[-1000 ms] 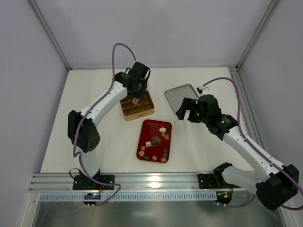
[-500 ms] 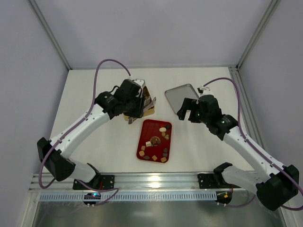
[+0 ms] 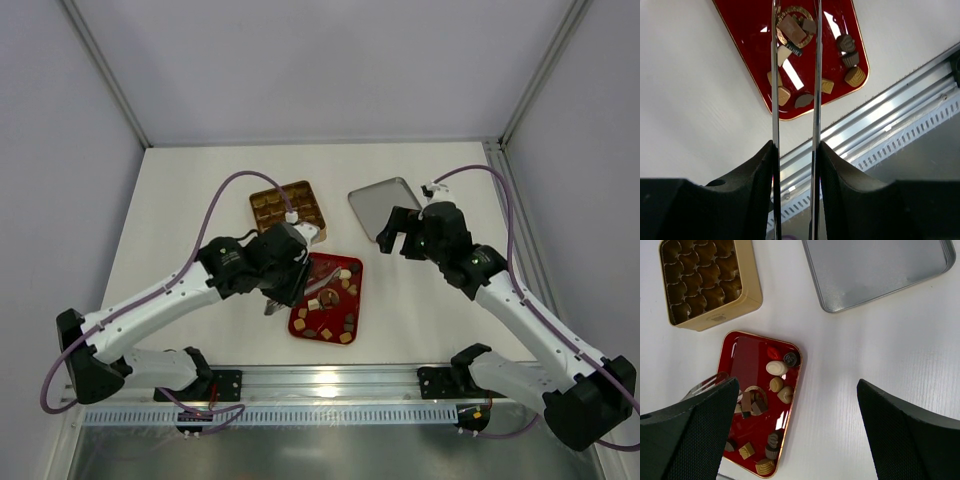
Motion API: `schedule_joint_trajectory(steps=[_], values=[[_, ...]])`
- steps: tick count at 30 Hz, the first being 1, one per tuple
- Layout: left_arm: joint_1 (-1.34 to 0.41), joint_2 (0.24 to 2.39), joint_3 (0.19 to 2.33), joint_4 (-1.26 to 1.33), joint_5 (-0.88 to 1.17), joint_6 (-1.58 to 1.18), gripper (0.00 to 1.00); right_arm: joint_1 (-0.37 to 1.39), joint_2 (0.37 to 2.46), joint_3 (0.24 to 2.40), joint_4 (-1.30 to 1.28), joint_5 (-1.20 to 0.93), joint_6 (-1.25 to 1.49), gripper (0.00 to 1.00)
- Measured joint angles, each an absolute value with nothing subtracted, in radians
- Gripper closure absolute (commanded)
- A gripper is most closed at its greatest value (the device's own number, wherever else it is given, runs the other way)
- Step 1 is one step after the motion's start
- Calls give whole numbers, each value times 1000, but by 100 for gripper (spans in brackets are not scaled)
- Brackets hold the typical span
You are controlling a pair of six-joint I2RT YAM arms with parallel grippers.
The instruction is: Pack the chocolate
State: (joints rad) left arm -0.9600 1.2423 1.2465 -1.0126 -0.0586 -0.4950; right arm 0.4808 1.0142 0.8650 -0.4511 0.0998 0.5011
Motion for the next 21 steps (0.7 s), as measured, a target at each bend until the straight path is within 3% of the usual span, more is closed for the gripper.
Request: schedule_joint_trajectory(steps=[21], values=[[-1070, 1283, 1189, -1027, -22, -493, 61, 481, 1012, 841, -462, 113, 503, 0]])
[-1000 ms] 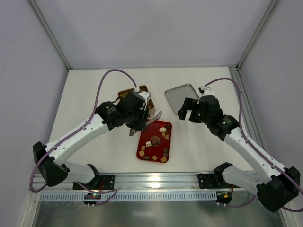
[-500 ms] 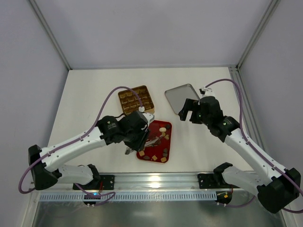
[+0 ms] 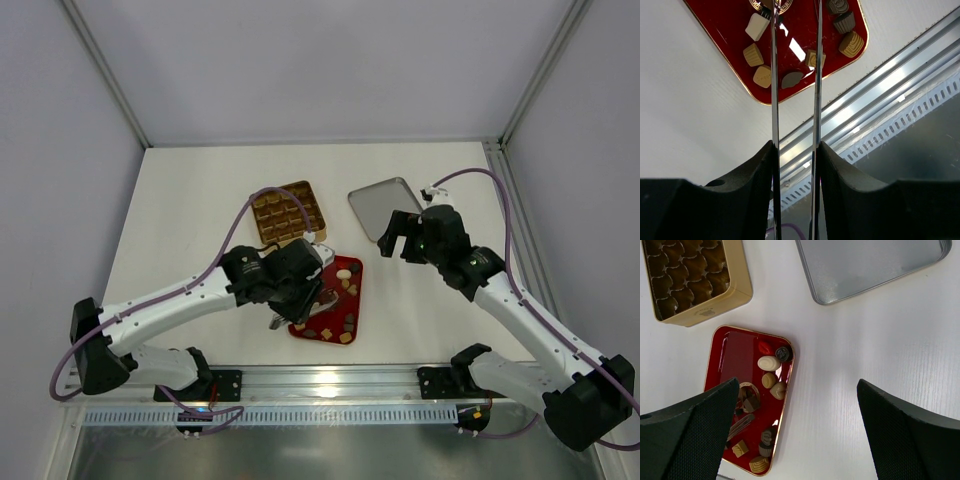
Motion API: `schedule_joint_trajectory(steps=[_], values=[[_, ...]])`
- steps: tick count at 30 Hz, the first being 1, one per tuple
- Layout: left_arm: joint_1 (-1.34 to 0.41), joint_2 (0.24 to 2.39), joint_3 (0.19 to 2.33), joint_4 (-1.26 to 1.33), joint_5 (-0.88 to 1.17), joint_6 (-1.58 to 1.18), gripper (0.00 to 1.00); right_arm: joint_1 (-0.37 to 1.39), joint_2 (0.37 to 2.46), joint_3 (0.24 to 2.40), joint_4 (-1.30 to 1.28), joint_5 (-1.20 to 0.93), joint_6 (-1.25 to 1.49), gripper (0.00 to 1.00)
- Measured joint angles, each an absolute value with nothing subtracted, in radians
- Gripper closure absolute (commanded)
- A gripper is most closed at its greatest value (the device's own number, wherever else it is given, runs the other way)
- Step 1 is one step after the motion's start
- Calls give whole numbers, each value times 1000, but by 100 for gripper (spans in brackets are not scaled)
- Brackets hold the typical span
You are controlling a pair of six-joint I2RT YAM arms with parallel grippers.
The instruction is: Pack the chocolate
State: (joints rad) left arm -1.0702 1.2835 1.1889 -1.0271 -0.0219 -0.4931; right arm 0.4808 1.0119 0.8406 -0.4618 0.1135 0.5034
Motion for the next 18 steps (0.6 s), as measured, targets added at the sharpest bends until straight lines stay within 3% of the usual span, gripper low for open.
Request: schedule_joint_trajectory(steps=[18], values=[[-1073, 1351, 1191, -1002, -33, -489, 61, 481, 1005, 834, -463, 114, 503, 0]])
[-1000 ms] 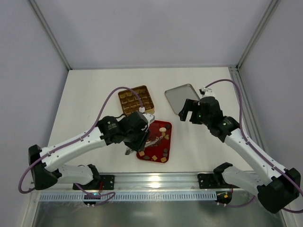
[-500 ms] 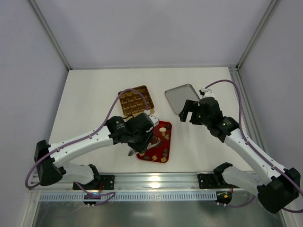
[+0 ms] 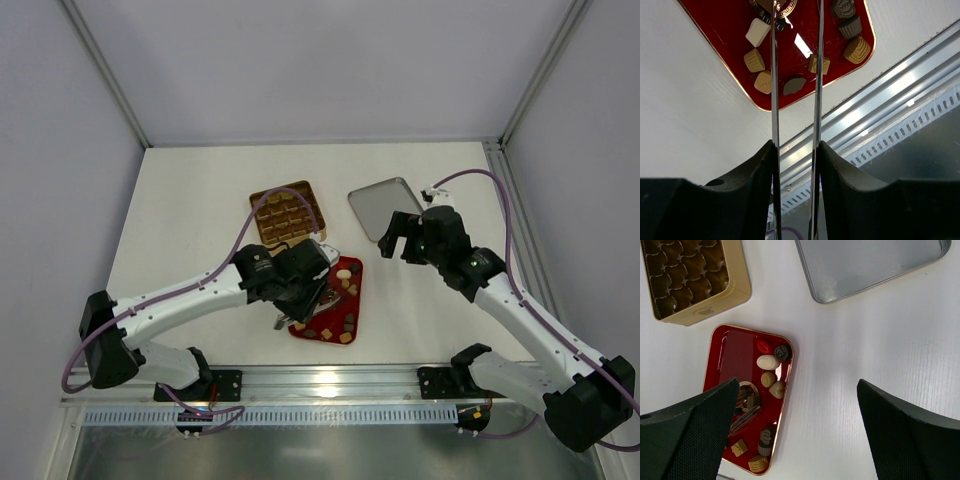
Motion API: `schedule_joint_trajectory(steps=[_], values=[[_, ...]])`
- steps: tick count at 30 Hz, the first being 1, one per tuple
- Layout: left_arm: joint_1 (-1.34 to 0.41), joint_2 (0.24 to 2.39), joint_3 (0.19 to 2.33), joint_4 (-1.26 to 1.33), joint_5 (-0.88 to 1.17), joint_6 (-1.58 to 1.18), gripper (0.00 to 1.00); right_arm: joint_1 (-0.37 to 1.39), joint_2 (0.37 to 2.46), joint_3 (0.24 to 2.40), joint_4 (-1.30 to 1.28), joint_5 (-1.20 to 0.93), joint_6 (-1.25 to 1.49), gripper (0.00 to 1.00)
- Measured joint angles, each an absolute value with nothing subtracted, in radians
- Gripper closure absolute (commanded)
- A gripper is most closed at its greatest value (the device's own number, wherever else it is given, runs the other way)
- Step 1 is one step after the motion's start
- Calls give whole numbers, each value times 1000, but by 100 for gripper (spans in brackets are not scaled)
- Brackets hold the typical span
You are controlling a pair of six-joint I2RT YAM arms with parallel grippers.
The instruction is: Pack the chocolate
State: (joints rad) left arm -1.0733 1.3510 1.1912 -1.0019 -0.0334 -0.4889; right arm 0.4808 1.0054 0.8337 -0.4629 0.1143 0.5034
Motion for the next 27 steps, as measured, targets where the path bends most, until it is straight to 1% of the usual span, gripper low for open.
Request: schedule_joint_trajectory(steps=[27], values=[[-1098, 1426, 1252, -1015, -76, -486, 62, 481, 990, 819, -466, 118, 504, 0]])
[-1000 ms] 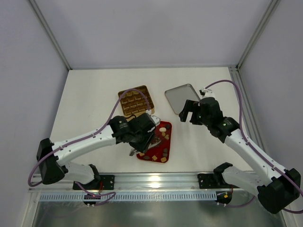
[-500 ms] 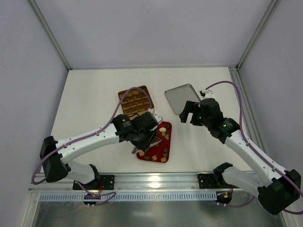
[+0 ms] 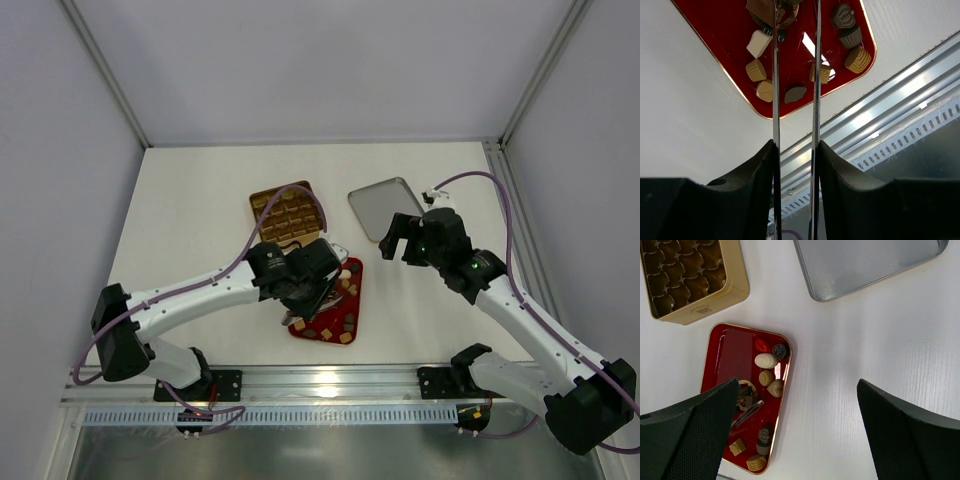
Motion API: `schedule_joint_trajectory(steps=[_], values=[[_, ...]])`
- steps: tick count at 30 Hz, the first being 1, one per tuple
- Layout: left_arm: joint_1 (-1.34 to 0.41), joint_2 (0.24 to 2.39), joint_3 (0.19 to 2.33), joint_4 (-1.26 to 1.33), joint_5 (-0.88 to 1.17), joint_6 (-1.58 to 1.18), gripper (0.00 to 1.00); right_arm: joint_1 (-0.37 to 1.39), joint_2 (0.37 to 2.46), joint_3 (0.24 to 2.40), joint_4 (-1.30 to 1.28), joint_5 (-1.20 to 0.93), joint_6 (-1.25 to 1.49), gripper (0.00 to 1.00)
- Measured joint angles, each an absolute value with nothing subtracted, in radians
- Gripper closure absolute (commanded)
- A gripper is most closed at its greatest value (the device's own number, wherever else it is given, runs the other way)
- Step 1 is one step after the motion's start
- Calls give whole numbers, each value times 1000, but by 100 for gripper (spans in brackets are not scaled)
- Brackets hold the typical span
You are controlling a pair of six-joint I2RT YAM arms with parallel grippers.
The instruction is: Pack the chocolate
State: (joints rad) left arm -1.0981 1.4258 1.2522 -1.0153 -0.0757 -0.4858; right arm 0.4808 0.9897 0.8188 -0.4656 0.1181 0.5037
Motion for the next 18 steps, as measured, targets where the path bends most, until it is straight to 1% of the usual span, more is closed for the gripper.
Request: schedule_joint_trajectory(steps=[12, 18], values=[[-1112, 1460, 1275, -1033, -99, -481, 66, 481, 987, 817, -466, 119, 504, 0], [-1114, 1461, 1293, -1049, -114, -481, 71, 481, 987, 817, -465, 120, 504, 0]])
